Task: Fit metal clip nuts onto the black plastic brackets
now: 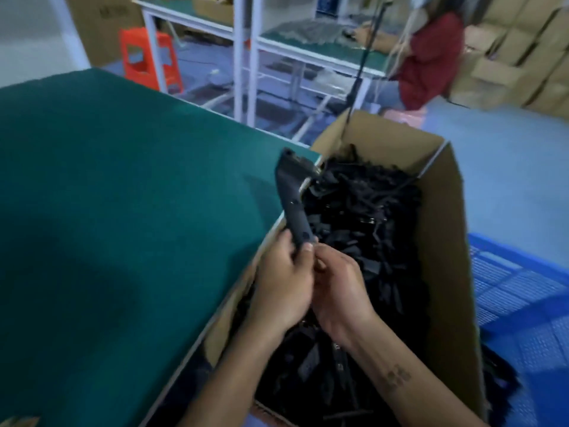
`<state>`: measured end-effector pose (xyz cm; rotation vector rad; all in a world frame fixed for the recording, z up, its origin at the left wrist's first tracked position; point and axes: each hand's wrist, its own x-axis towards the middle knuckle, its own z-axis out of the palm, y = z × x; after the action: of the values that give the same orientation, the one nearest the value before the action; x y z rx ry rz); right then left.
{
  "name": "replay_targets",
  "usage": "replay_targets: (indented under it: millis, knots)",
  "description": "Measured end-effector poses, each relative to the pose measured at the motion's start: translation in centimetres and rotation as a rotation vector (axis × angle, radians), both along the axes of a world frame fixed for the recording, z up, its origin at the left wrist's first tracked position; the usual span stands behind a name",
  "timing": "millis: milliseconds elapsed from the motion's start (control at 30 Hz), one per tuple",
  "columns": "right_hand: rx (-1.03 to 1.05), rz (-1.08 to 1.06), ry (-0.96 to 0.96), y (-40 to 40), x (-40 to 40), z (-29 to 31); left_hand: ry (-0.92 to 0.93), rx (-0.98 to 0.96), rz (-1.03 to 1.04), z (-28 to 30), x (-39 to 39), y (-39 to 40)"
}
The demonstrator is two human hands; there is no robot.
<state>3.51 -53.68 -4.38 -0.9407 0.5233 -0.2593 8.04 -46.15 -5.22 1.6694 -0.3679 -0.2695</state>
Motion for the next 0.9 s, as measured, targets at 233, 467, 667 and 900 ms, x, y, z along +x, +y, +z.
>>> replay_targets:
  millis: [233,467,667,900]
  knots:
    - [0.077,-0.499,0.272,-14.3,-0.8,-6.0,0.277,0.134,-0.434,-5.5,-2.3,-11.9]
    - [-0.028,-0.488,0.576,-25.0,-1.6,-12.7,0.492,0.162,-0.521,-10.1,-4.9,-9.2]
    - [0.042,-0.623,0.520,-25.1,-0.9,-14.7,0.541,0.145,-0.317,-10.3,-3.7,-7.1]
    - [0.354,-0.755,0.280,-26.8,-0.3,-13.3,0.589,0.057,-0.290,-9.2,-4.6,-7.6]
